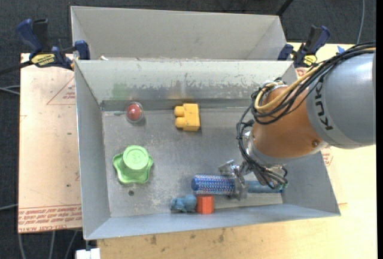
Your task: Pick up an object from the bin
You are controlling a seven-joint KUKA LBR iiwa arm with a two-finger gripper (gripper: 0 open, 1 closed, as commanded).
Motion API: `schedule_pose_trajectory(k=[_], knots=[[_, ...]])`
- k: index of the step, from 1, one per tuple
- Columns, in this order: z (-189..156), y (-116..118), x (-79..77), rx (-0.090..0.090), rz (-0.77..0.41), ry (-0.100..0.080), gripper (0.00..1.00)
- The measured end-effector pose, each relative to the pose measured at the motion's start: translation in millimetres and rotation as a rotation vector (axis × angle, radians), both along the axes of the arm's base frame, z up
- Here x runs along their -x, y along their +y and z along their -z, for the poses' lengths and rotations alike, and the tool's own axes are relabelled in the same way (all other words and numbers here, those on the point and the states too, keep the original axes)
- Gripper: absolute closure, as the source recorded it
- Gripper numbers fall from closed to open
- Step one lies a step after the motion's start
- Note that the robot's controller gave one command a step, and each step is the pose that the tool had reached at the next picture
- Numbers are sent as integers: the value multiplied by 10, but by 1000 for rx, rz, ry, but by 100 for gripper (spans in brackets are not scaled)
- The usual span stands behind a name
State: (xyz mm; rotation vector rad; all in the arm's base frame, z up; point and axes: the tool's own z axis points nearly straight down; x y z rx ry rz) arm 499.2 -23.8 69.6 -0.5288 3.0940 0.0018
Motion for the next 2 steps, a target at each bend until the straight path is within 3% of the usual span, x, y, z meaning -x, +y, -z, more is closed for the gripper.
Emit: schedule_pose_trajectory(k=[1,2], knots=[[-1293,-18,-57,1,60,-7,100],[-1915,-541,-39,4,-239,-3,100]])
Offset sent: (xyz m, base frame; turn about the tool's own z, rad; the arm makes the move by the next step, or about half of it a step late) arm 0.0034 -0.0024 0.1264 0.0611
